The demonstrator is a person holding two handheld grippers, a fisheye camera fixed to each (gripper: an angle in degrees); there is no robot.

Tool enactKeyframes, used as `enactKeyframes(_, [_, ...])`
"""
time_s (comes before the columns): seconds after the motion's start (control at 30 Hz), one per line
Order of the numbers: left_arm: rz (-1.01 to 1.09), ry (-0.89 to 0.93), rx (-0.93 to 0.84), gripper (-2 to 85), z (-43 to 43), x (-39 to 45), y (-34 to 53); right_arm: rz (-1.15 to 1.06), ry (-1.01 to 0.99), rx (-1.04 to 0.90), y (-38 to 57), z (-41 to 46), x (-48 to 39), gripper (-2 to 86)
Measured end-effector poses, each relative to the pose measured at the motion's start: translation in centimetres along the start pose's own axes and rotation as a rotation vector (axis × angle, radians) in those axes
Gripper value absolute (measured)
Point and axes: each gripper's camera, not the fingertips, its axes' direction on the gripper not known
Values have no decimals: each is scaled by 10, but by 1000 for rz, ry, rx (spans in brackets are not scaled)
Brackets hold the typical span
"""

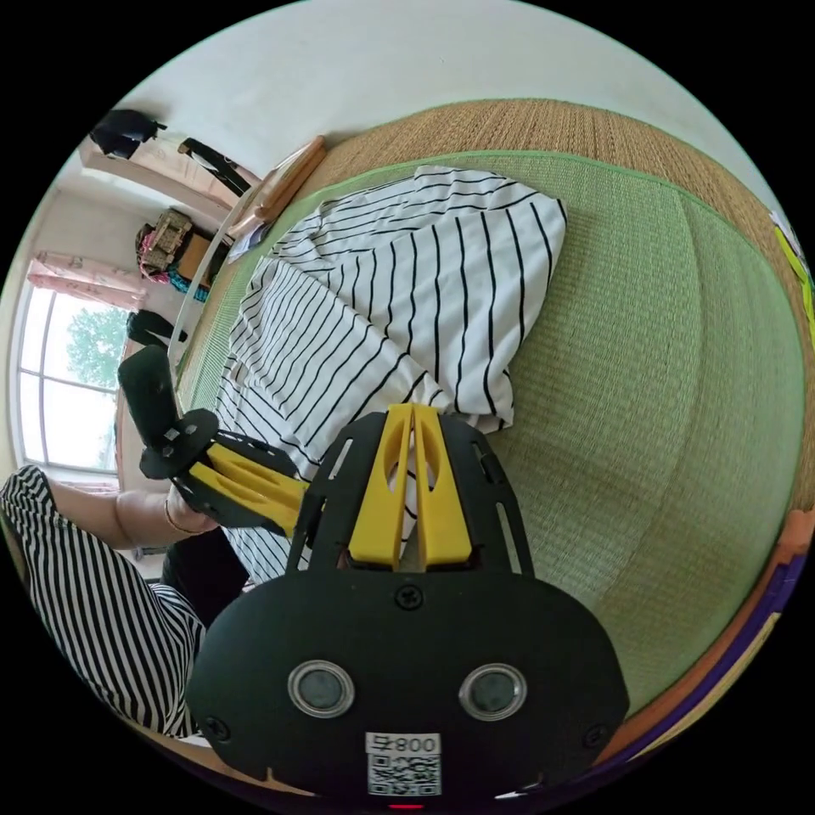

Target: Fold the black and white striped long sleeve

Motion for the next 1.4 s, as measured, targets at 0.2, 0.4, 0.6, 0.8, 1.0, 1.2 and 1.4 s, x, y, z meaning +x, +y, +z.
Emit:
enactKeyframes(0.2, [-196,-187,288,53,-100,-46,80,-23,97,63,-12,-39,-51,4])
enactKeyframes(0.4, [-539,-244,604,89,-182,-122,179,-222,18,108,-90,-40,-161,26])
enactKeyframes(0.6, [-655,-93,744,98,-199,-184,223,-408,14,32,-197,1,-280,45])
enactKeyframes(0.8, [-667,25,760,60,-203,-233,245,-516,74,-33,-273,34,-362,55])
enactKeyframes(1.0, [-641,42,781,32,-215,-263,267,-574,135,-52,-336,52,-412,62])
enactKeyframes(1.2, [-611,53,783,27,-225,-287,284,-597,218,-126,-381,77,-443,63])
enactKeyframes(1.4, [-609,84,805,25,-235,-309,302,-582,265,-141,-402,76,-448,12])
